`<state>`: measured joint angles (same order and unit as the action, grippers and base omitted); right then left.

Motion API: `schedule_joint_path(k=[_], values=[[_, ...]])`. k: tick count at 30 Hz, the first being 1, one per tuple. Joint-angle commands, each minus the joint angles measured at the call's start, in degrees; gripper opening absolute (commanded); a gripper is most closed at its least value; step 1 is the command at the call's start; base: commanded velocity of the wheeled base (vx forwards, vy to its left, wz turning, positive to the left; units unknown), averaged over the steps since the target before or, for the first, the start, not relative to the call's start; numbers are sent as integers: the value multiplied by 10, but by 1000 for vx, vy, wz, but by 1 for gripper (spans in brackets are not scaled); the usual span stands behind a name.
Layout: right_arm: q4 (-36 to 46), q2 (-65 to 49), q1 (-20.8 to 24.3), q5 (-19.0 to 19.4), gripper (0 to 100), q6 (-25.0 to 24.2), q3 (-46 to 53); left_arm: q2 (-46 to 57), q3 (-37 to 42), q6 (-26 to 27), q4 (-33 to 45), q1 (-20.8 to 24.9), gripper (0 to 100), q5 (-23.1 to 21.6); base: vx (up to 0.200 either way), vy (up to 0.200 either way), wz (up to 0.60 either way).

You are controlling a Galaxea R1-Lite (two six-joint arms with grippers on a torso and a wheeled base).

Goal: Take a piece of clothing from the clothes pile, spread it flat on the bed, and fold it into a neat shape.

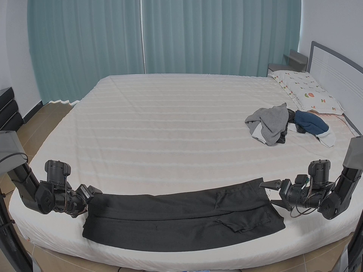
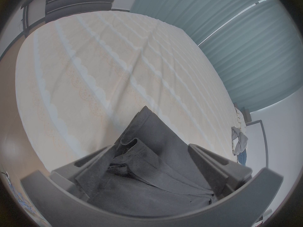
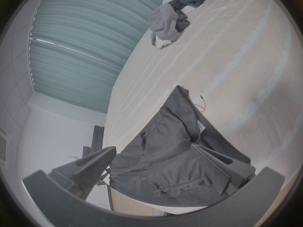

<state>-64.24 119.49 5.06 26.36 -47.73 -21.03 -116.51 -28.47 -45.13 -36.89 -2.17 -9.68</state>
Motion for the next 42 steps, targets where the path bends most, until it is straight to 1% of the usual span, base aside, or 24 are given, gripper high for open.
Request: schedule_joint_path(k=[1,7,13,17,22,32,37,42], values=[[0,1,0,0,100,0,-1,-14,1,1,0,0,0,0,0,0,0],[0,0,-2,0,100,0,-2,-8,7,11,5,-5,0,1,0,0,0],[0,0,-2,0,100,0,0,40,40,23,4,-8,0,0,0,0,0],[0,0,-2,0,100,0,2,42,41,26,6,-12,0,0,0,0,0],[0,0,-2,0,100,0,4,44,53,73,27,-20,0,0,0,0,0],[0,1,-2,0,100,0,4,37,79,118,31,-20,0,0,0,0,0],[0,2,-2,0,100,1,4,32,83,127,31,-19,0,0,0,0,0],[0,7,-1,-1,100,2,5,30,91,147,30,-19,0,0,0,0,0]])
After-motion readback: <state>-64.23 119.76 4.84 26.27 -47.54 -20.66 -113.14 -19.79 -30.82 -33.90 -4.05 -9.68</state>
